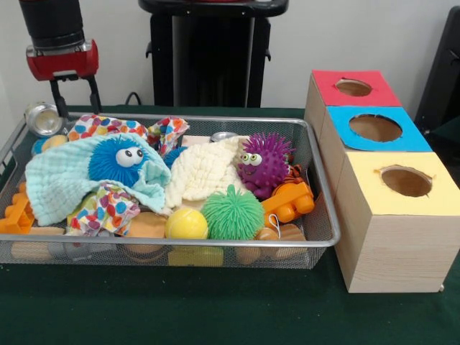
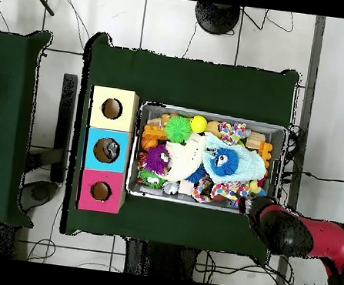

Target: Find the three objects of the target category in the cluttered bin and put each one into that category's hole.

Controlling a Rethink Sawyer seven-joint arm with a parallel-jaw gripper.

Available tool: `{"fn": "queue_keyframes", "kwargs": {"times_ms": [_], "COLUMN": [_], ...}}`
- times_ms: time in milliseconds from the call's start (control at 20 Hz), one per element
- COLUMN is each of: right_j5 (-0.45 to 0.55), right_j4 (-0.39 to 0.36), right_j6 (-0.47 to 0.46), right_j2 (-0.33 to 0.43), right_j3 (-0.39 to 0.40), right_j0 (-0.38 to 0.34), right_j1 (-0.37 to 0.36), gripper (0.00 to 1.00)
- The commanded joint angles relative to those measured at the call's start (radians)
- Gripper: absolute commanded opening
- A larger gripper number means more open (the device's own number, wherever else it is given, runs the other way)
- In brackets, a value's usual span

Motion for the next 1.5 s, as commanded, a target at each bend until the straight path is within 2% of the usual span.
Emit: {"fn": "queue_keyframes", "kwargs": {"times_ms": [50, 250, 600, 1050, 1300, 1500], "right_j5": [0.087, 0.104, 0.103, 0.087, 0.083, 0.069], "right_j4": [0.078, 0.105, 0.093, 0.064, 0.057, 0.030], "right_j6": [-0.149, -0.184, -0.231, -0.238, -0.260, -0.264], "right_j2": [0.056, 0.059, 0.048, 0.041, 0.047, 0.038], "right_j3": [0.031, 0.031, -0.001, -0.011, 0.004, -0.009], "right_j0": [-0.007, -0.024, -0.044, -0.062, -0.097, -0.100], "right_j1": [-0.105, -0.130, -0.094, -0.069, -0.068, -0.041], "gripper": [1.00, 1.00, 1.00, 1.00, 1.00, 1.00]}}
